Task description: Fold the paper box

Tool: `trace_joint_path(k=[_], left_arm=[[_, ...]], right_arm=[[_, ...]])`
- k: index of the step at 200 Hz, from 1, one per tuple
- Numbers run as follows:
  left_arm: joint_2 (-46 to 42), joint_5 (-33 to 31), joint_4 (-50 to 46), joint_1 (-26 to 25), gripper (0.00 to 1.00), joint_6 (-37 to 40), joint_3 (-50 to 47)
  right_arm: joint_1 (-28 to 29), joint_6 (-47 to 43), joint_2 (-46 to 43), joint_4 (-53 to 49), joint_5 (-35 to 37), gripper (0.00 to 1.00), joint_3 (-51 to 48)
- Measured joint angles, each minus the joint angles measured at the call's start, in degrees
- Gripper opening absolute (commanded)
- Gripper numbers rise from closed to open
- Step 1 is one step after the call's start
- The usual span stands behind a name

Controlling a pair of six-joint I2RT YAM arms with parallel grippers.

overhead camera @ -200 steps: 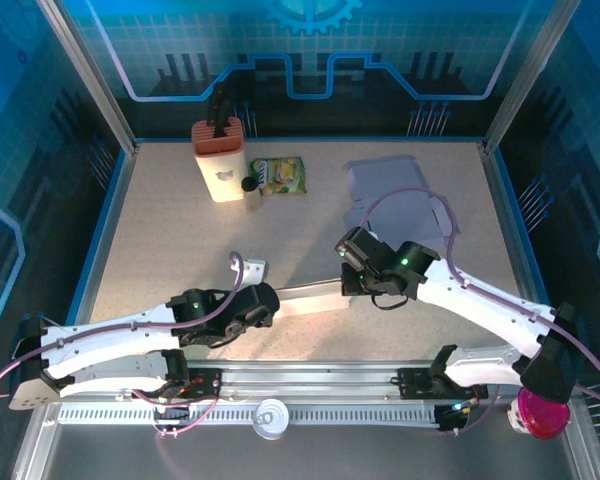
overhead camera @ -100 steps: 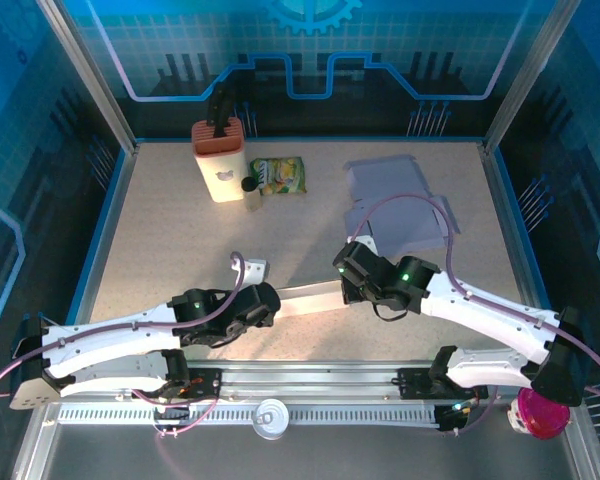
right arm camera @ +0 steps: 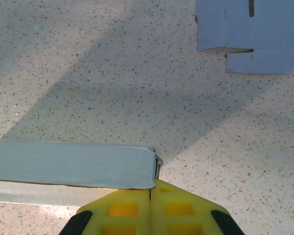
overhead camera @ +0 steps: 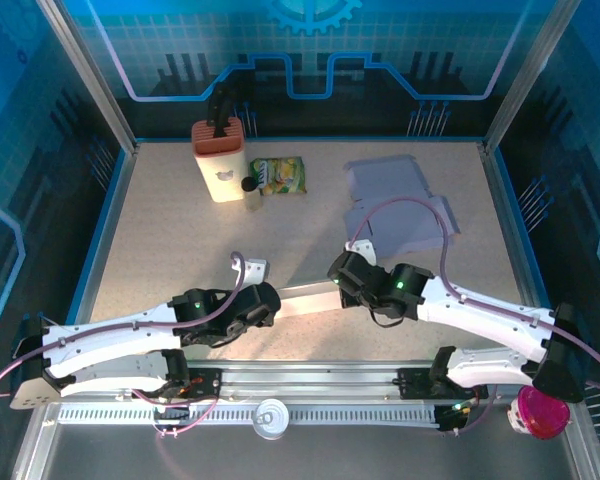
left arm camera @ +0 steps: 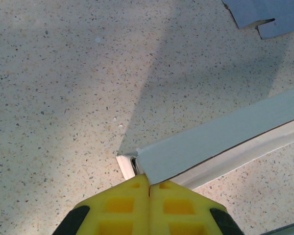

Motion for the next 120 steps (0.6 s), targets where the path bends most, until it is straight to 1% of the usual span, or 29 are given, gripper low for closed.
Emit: trace_joint_path(k=[65,74,79,101,110,120], left_arm=[[-0.3,-1.1,2.0,0.0,0.0,0.0,-1.5],[-0.3,-1.4,2.1,0.0,0.0,0.0,-1.6],[-0.3,-1.5,2.2,0.0,0.0,0.0,-1.7],[-0.3,-1.9,3.3,0.0,0.0,0.0,-2.1],[-0.2,-2.1,3.7,0.0,0.0,-0.1,-2.3],[-0.2,-2.2,3.8,0.0,0.0,-0.1,-2.3]], right_arm=[[2.3,0.2,-1.9,4.2,4.3,0.0,-3.7],[2.5,0.6,-2.3,4.2,4.3,0.08,-3.8],[2.6,0.8,-2.5,4.1,4.2,0.14,-3.9],[2.6,2.4,-5.0,4.1,1.3,0.45,-5.0],[2.6,2.5,-6.4,4.2,-0.6,0.55,-5.6],[2.6,3.8,-8.3,4.4,-2.5,0.63,-6.3]])
